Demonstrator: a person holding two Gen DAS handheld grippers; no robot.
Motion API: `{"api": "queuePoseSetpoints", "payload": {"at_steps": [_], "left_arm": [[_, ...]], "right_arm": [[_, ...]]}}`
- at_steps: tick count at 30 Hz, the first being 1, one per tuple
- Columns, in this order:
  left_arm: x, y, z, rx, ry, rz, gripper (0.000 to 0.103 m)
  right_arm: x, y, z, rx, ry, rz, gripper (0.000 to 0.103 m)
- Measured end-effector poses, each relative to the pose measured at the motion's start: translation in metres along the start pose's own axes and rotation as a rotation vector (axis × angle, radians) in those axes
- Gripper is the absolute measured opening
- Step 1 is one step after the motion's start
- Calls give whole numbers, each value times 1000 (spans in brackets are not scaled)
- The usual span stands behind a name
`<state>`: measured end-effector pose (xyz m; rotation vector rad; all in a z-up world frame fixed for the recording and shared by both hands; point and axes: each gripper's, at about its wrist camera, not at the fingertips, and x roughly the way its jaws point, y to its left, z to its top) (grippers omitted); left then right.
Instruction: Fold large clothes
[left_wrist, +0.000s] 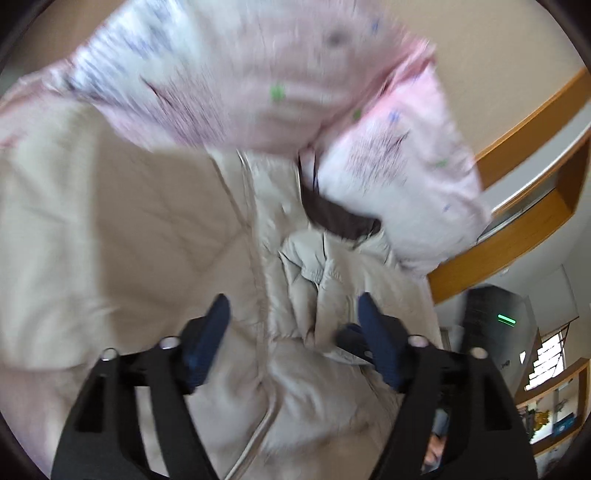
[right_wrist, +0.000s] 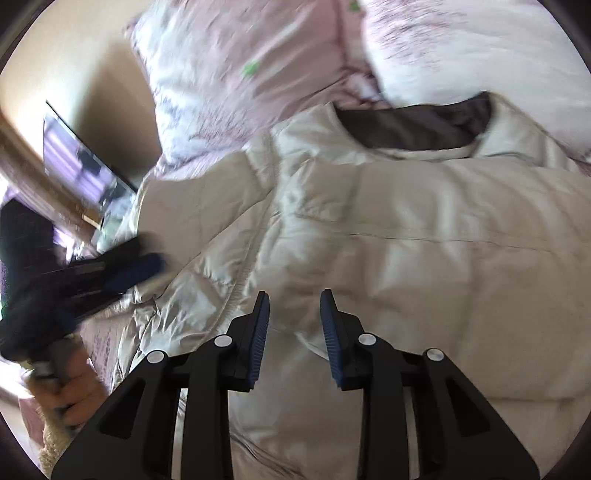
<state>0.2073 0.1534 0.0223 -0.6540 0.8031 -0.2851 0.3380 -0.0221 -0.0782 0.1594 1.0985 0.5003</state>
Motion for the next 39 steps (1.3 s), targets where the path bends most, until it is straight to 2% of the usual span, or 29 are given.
{"api": "queuePoseSetpoints", "payload": {"at_steps": [2,4,7,9,11,15,18,22,25,28,31,33,35,36,39], "left_arm": [[-33,12,-5,-6,-67,20,81],[-71,32,-16,-24,-138,75,81],[-118,68,-34,-74,-215,161,80],[-141,89,-44,-110,-252,203,79],[-163,113,-55,-173,-289,262,79],[-189,159,-73,-331,-334,300,77],[-196,176,-79,-398,-370,332,75],[-202,196,-83,-492,-414,353,66],[-199,210,-81,-537,-411,407,62],[-193,223,-82,-597,-396,409,58],[-193,232,-80,-628,-421,417,51],[-193,235,-79,-651,-439,407,50],[-192,241,-76,-674,-451,411,40],[-191,243,-75,-680,-451,413,30],[-189,251,-72,-712,-448,365,14]], "right_arm": [[22,5,-1,-26,45,-65,31],[32,9,-4,-62,41,-108,32],[31,12,-5,-85,41,-128,32],[23,12,-6,-72,41,-106,34],[9,9,-10,-38,37,-47,56],[-23,15,-16,-44,-24,12,63],[-37,18,-20,-38,-39,38,65],[-48,17,-27,-28,-32,76,65],[-52,16,-32,-23,-28,87,65],[-53,14,-35,-19,-29,82,65],[-54,11,-36,-14,-33,77,65],[-55,10,-37,-14,-35,77,65],[-56,9,-38,-13,-39,77,65],[-56,7,-38,-12,-40,77,65],[-59,4,-40,-8,-47,79,65]]}}
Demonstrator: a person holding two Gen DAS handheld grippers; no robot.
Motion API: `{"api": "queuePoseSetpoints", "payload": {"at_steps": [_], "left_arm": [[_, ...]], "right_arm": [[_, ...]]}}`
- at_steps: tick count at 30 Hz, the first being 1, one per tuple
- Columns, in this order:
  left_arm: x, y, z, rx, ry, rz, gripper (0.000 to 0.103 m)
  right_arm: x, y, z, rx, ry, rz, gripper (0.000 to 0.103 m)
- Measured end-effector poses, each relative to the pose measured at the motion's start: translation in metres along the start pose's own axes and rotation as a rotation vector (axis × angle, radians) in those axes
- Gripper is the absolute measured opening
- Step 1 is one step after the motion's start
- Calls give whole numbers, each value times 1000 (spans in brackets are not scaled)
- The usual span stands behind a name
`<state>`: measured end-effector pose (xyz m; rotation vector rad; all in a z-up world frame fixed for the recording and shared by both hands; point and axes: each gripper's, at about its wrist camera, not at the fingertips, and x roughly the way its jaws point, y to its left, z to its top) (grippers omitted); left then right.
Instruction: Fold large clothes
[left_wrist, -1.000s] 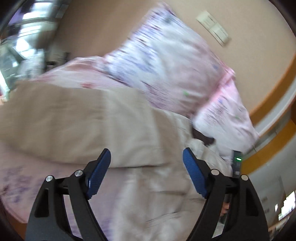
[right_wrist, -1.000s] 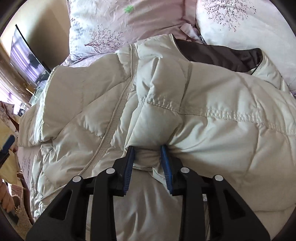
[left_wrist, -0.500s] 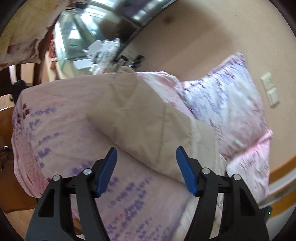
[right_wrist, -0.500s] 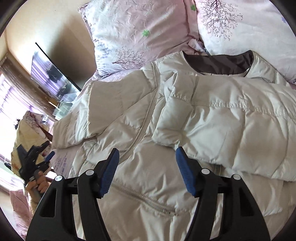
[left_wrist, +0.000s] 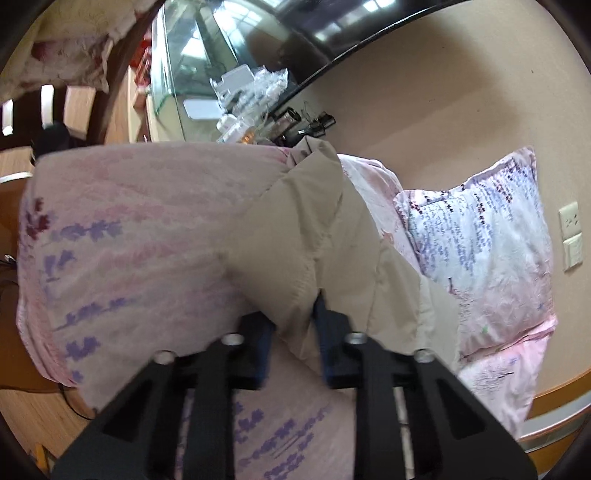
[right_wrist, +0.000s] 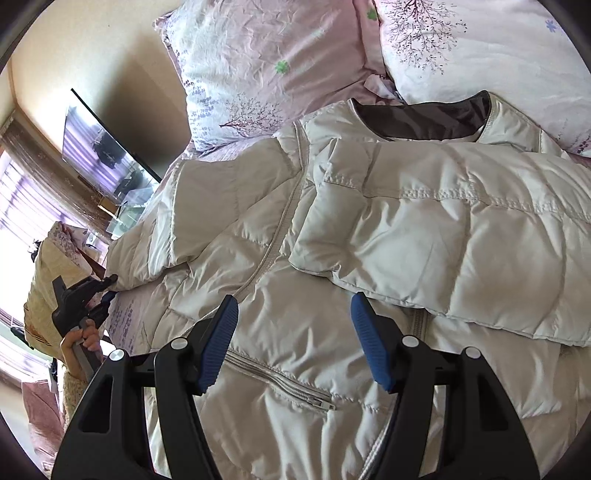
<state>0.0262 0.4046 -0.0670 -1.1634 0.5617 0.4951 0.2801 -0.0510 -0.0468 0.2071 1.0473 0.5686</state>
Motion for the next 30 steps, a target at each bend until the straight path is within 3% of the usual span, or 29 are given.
{"api": "queuePoseSetpoints", "payload": {"at_steps": [3,9,15,18,24,27,30], "left_arm": [[-8,-12,6,18,-26,-39,12],[-42,-76,6,143,-94,-190,11],[-66,-163,-25,295,-79,-409,10],[-67,-211,-56,371,-21,-528,10],[-52,-279,-122,481,130,-690,10],[-33,-310,-172,551,252,-766,10],[-8,-329,-219,601,384,-787,10]], "right_arm": [[-8,-4,-1,1,-20,-4,65],[-27,-16,-1,17,-71,-12,65],[-43,-34,-4,57,-113,-21,65],[-51,-43,-6,79,-133,-27,65],[-68,-62,-8,113,-177,-45,65],[-78,-74,-9,136,-209,-74,65],[-84,-86,-11,157,-233,-112,65]]}}
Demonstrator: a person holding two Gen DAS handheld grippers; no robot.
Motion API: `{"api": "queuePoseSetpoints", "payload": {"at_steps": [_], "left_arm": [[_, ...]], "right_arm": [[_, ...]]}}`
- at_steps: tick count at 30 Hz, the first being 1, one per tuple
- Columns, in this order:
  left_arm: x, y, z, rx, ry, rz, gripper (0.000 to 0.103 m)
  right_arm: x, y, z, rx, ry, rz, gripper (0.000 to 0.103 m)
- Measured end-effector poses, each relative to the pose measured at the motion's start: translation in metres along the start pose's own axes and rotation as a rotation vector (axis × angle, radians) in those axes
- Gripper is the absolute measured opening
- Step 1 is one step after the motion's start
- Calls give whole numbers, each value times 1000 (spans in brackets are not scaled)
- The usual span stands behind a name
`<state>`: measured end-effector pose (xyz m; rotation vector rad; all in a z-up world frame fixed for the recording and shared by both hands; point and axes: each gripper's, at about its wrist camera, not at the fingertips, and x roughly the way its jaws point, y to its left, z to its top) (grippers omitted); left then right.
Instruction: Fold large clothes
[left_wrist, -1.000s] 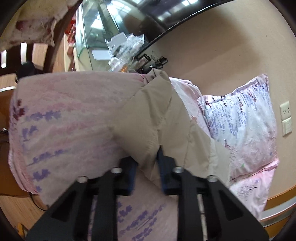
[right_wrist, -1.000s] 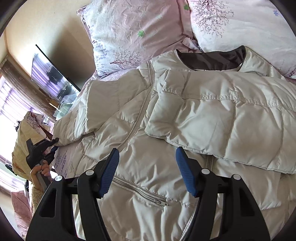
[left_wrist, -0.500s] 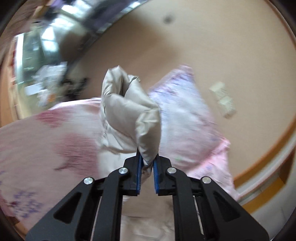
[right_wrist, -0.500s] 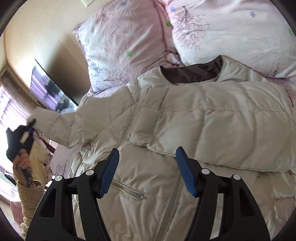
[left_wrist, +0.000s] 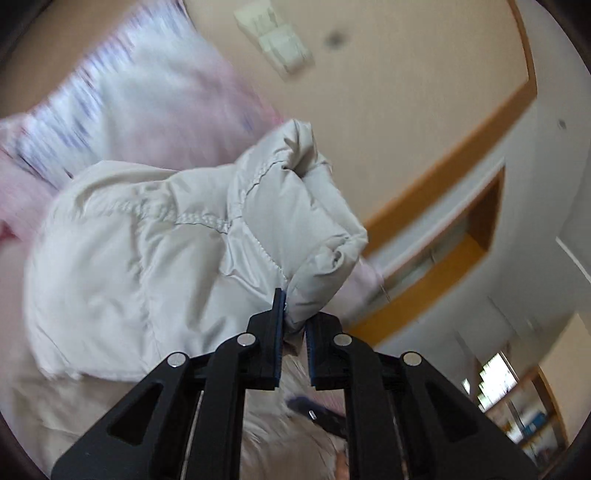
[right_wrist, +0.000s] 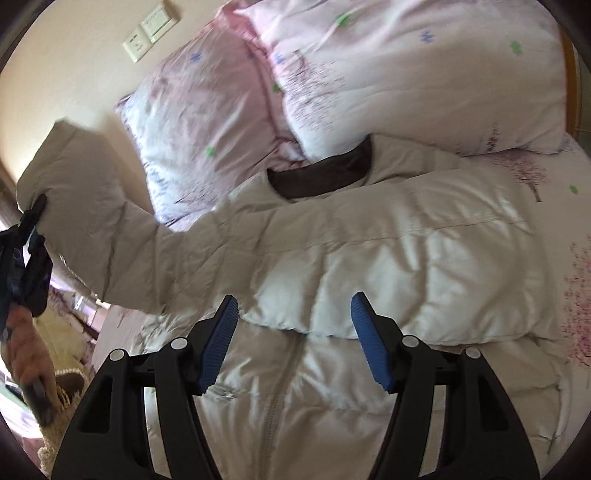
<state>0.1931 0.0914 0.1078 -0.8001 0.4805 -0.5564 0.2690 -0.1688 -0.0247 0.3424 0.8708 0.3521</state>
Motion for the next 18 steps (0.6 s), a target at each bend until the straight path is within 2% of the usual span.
{"api": "queuePoseSetpoints", "payload": {"at_steps": [5,9,12,14,15,16,18], "left_arm": [[72,5,-39,-7,197,12,11],[121,27,-68,-27,343,99,13],[140,42,-78,-45,410,144,17],[145,43,-81,-42,436,157,26],[144,45,-81,-50,445,148,42],[140,43,-84,-58,446,140,64],[127,40,-81,-58,427,132,79]], "right_arm": [[-3,-25,1,41,-17,-48,65],[-2,-45,1,89,-20,-70,65],[0,-57,1,129,-14,-73,65],[2,-61,1,152,-6,-57,65],[3,-62,1,161,-2,-46,65],[4,-62,1,175,6,-24,65],[8,-62,2,202,23,26,65]]}}
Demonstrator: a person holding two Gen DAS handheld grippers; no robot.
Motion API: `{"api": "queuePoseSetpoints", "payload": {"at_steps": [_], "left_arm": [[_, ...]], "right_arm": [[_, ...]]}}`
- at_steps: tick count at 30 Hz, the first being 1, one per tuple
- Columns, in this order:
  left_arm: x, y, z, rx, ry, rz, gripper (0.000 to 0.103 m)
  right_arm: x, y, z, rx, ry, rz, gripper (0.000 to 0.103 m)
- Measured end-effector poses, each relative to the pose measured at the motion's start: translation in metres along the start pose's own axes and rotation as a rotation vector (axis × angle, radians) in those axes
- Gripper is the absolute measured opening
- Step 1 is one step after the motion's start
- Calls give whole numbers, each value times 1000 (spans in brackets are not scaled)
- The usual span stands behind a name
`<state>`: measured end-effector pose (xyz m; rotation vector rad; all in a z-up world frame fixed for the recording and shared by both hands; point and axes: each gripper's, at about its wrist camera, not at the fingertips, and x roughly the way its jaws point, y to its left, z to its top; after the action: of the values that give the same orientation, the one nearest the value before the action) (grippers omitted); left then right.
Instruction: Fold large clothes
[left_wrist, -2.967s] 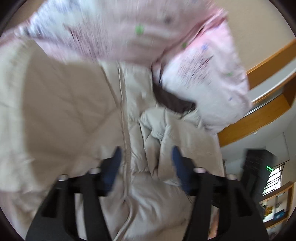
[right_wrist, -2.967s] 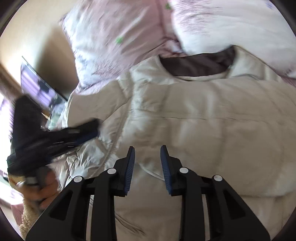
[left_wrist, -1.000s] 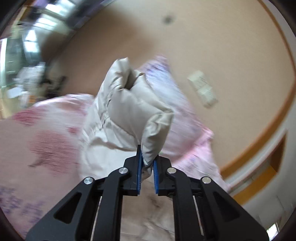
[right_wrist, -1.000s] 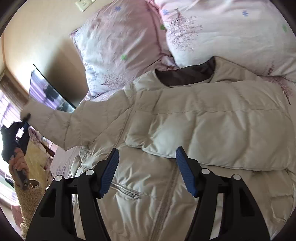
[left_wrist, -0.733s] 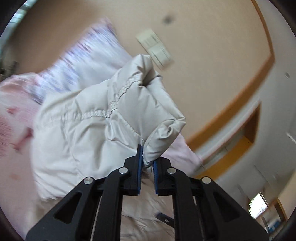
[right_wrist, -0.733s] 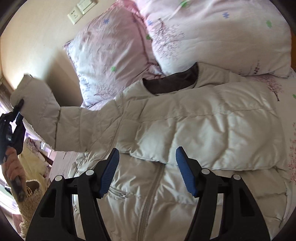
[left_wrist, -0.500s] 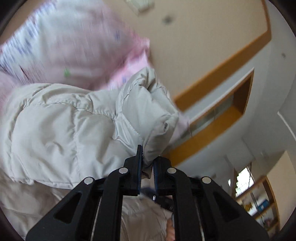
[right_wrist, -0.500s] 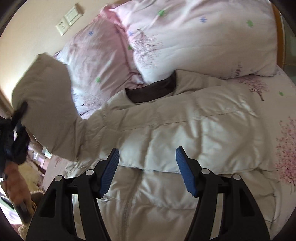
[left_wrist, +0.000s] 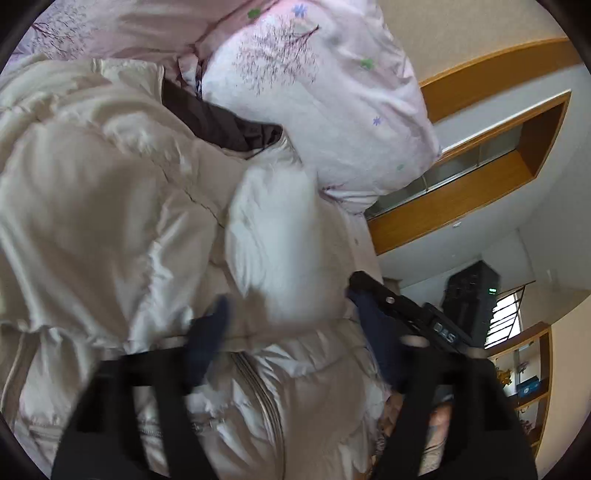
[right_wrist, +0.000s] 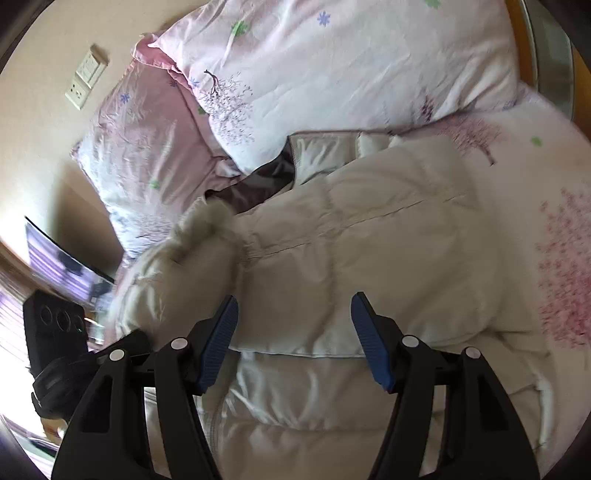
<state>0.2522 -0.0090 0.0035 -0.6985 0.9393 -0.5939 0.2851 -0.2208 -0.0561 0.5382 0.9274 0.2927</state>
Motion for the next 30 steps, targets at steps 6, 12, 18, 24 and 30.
{"api": "queuePoseSetpoints", "payload": {"at_steps": [6,12,18,24,30], "left_arm": [[-77,-10,-24,142,-109,68,88],[-143,21,-44,272,-256,431,91],[-179,66,-54,226,-312,601,91],[-200,104,-59,123,-329,607,91],[-196,115,-61,118,-307,628,91]], "right_arm": [[23,4,-3,76,115,141,65],[53,19,-10,46,197,142,47],[33,56,-1,-121,35,101,14],[7,57,-7,-129,-56,36,13],[36,18,-20,-21,34,-66,13]]}}
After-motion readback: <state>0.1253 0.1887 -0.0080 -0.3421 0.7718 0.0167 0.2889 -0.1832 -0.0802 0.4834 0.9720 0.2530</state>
